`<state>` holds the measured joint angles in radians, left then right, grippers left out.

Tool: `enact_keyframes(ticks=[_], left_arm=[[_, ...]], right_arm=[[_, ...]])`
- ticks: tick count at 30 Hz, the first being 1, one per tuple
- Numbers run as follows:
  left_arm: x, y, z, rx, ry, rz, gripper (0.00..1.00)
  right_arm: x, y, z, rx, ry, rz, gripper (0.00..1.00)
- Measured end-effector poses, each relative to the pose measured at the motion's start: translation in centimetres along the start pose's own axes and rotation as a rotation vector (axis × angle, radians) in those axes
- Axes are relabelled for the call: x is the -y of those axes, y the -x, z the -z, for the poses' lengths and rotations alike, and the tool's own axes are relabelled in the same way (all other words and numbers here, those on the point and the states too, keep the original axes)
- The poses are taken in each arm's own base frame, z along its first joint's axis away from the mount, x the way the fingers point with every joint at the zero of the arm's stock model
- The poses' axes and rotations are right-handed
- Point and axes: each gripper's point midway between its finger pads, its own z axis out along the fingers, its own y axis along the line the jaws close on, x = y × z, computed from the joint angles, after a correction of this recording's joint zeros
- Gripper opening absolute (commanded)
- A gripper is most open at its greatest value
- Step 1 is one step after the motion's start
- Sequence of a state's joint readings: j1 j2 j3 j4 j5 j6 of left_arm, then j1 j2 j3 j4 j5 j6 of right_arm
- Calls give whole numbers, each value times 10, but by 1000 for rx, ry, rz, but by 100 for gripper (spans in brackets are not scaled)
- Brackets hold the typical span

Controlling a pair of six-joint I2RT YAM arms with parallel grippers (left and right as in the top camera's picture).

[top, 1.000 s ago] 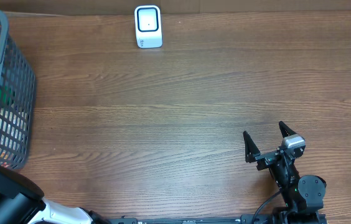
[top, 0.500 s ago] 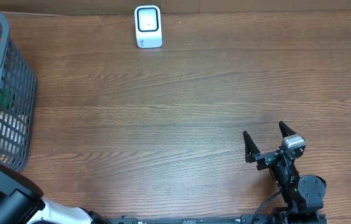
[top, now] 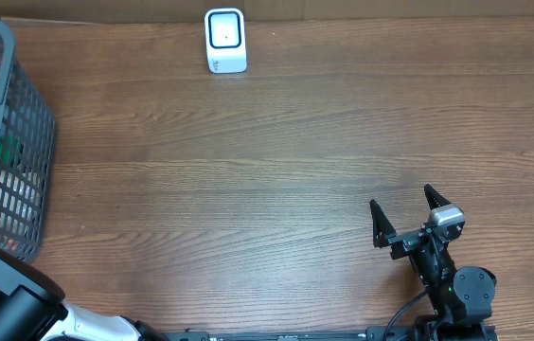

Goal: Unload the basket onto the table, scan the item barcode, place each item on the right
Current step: 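Reach into the basket and grasp the green-capped jar with the left gripper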

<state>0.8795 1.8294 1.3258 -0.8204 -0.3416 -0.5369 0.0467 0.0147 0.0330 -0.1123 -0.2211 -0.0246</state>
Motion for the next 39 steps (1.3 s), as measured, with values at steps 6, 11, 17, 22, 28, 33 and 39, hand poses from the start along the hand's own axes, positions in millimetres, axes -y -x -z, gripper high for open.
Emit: enact_keyframes(ticks=[6,11,17,22,28,33,39], left_arm=[[17,16,1,61,-79,18,53],[48,31,7,104,-237,12,60],[60,30,10,95,-304,-9,59],[64,30,17,71,-329,-38,62],[93,64,67,146,-488,-140,72],[126,64,91,216,-584,-289,76],[181,43,102,306,-625,-506,91]], right_arm=[[0,0,0,0,0,1,100],[0,0,0,0,0,0,100],[0,0,0,0,0,0,100],[0,0,0,0,0,0,100],[0,0,0,0,0,0,100],[0,0,0,0,0,1,100],[0,0,0,0,0,1,100]])
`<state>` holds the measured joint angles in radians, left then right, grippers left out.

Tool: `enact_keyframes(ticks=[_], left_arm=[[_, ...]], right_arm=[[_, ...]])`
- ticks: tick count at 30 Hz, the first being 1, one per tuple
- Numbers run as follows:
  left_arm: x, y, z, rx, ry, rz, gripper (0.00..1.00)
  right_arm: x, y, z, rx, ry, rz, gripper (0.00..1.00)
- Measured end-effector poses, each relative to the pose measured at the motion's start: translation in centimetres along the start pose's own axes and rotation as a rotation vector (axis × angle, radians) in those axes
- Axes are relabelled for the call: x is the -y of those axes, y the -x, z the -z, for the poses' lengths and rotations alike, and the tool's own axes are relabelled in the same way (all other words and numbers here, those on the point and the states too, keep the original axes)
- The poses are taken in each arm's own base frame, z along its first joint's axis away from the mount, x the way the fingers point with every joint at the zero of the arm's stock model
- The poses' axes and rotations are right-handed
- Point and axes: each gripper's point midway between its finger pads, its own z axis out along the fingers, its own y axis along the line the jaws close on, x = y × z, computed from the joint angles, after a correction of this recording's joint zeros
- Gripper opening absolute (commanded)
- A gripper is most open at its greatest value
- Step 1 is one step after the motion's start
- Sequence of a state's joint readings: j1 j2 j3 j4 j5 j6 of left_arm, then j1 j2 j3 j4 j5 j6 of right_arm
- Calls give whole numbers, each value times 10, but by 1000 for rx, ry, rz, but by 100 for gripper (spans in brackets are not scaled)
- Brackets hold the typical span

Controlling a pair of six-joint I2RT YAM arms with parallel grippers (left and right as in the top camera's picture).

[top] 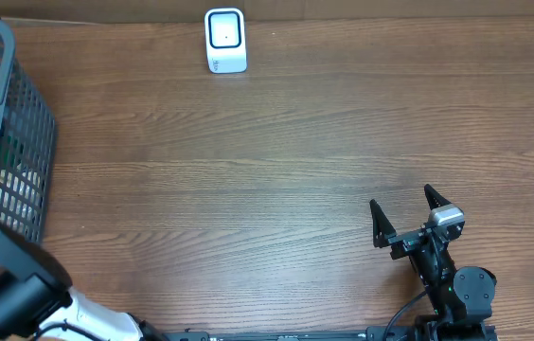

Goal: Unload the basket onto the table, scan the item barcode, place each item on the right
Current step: 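Reach into the basket and grasp the green-capped jar with the left gripper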

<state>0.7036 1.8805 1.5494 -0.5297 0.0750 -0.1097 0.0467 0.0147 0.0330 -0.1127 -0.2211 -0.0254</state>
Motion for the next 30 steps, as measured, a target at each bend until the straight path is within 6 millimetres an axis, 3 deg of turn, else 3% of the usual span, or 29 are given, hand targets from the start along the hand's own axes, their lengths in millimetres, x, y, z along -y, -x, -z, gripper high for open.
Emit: enact_keyframes(ticks=[3,8,14,21,24,30], left_arm=[[14,-5,-19,-4,14,-69,94],[12,-29,-48,-76,51,-107,94],[10,-29,-49,-79,62,-116,89],[7,-46,-46,-153,70,-118,85],[5,-52,-45,-180,75,-116,80],[6,-60,-44,-213,65,-123,53]], right_arm=[[0,0,0,0,0,0,100],[0,0,0,0,0,0,100],[0,0,0,1,0,0,100],[0,0,0,0,0,0,100],[0,0,0,1,0,0,100],[0,0,0,0,0,0,100]])
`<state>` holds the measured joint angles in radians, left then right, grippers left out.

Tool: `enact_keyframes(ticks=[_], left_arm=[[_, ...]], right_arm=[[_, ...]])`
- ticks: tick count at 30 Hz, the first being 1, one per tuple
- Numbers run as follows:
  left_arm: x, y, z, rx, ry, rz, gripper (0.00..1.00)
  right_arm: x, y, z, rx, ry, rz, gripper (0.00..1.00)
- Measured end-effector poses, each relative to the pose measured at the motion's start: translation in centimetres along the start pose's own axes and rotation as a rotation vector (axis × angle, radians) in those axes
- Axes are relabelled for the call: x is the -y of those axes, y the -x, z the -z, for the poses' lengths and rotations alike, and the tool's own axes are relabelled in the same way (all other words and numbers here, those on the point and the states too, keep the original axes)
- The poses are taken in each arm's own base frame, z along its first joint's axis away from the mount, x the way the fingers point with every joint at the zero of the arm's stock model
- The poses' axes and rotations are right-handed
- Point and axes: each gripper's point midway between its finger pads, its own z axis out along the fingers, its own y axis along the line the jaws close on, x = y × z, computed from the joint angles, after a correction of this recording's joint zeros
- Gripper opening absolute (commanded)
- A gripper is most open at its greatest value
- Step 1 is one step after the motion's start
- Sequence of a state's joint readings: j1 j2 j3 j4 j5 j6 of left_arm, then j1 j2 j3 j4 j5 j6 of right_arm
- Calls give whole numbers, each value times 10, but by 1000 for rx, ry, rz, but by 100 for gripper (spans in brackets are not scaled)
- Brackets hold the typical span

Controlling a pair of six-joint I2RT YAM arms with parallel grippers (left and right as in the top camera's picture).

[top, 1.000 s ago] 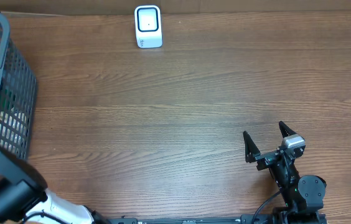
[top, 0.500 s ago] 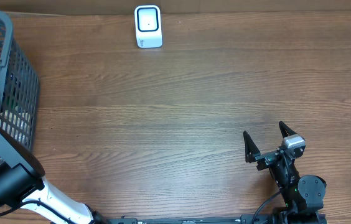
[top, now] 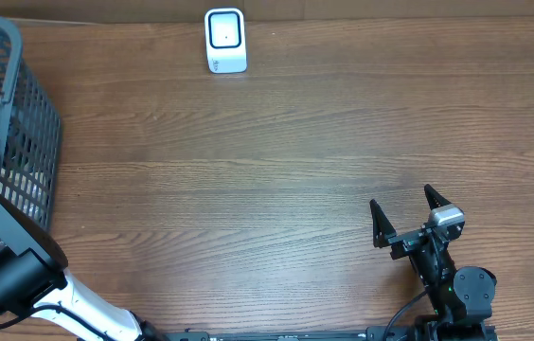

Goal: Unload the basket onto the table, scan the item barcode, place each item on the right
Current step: 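Reach into the basket and grasp the green-capped jar with the left gripper, then carry the green-capped jar to the scanner with the left gripper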

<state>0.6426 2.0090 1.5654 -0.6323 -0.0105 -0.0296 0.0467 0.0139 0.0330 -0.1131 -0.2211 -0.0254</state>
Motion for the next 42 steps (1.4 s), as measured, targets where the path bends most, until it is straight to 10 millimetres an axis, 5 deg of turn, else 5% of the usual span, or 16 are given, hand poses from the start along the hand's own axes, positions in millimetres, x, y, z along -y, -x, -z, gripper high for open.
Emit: enact_keyframes(ticks=[11,16,23,24,29,37,42], left_arm=[[2,-5,8,-76,-11,26,41],[5,19,30,-74,-18,46,42],[8,96,128,121,-41,93,42],[8,98,132,126,-43,94,42],[19,124,213,250,-118,105,43],[66,109,320,365,-272,32,37],[121,76,353,338,-395,-75,34]], right_arm=[[0,0,0,1,0,0,100],[0,0,0,0,0,0,100],[0,0,0,1,0,0,100],[0,0,0,1,0,0,100],[0,0,0,2,0,0,100],[0,0,0,1,0,0,100],[0,0,0,1,0,0,100]])
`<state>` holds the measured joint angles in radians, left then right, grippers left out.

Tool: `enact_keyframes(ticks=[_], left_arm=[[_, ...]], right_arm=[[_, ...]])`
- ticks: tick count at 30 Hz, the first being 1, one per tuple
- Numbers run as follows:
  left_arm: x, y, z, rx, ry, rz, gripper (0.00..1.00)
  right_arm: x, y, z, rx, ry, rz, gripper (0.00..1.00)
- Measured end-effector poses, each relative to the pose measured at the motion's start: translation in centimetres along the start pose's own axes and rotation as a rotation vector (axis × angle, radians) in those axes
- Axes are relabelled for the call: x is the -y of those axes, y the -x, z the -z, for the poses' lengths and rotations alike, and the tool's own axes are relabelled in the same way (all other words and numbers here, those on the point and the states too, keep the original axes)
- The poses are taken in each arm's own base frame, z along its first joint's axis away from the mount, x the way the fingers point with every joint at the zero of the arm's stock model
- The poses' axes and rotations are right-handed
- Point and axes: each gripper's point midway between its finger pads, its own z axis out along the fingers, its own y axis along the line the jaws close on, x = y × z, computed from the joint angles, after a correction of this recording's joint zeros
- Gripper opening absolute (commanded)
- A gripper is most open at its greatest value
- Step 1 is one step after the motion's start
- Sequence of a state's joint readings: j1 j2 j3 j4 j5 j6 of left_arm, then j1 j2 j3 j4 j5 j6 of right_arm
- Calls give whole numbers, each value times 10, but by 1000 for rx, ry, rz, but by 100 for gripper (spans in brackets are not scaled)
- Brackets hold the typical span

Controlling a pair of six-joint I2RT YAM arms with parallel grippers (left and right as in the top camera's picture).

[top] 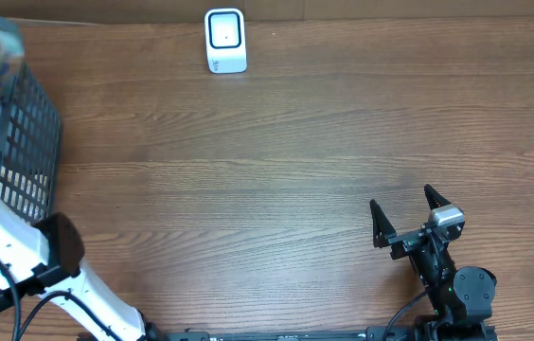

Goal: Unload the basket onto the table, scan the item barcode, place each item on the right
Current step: 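Carry the green-capped jar to the scanner with the left gripper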

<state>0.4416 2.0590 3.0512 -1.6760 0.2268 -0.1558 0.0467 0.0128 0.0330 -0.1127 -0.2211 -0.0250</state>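
The white barcode scanner (225, 40) stands upright at the far edge of the table, its dark window facing up. My left arm (21, 248) reaches up the left side over the grey mesh basket (32, 142). Its gripper is a dark blur above the basket's far corner; the jaws and anything between them cannot be made out. No item shows clearly. My right gripper (404, 216) rests near the front right of the table, fingers spread and nothing between them.
The basket fills the left edge, with pale contents dimly visible through its mesh. Bare wooden tabletop (276, 161) lies between the basket, the scanner and the right arm's base (456, 289).
My left arm has risen: its wrist was low inside the basket at the left edge and is now blurred above the basket's far corner. The right arm has not moved.
My left arm first lay low at the left edge with its gripper down in the basket. It stayed in the basket at the two following moments, a little farther back each time. Now the gripper is up over the basket's far rim. The right gripper stayed open throughout.
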Motion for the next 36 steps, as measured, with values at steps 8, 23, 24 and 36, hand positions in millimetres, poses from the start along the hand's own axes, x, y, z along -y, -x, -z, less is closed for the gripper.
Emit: enact_keyframes(ticks=[8,23,24,36], left_arm=[[104,-37,-7,-89,-189,-162,34],[204,-147,-39,-426,-315,-360,32],[208,-158,-43,-463,-315,-372,32],[224,-267,-92,-690,-119,-497,32]], right_arm=[[0,0,0,0,0,0,100],[0,0,0,0,0,0,100],[0,0,0,0,0,0,100],[0,0,0,0,0,0,100]])
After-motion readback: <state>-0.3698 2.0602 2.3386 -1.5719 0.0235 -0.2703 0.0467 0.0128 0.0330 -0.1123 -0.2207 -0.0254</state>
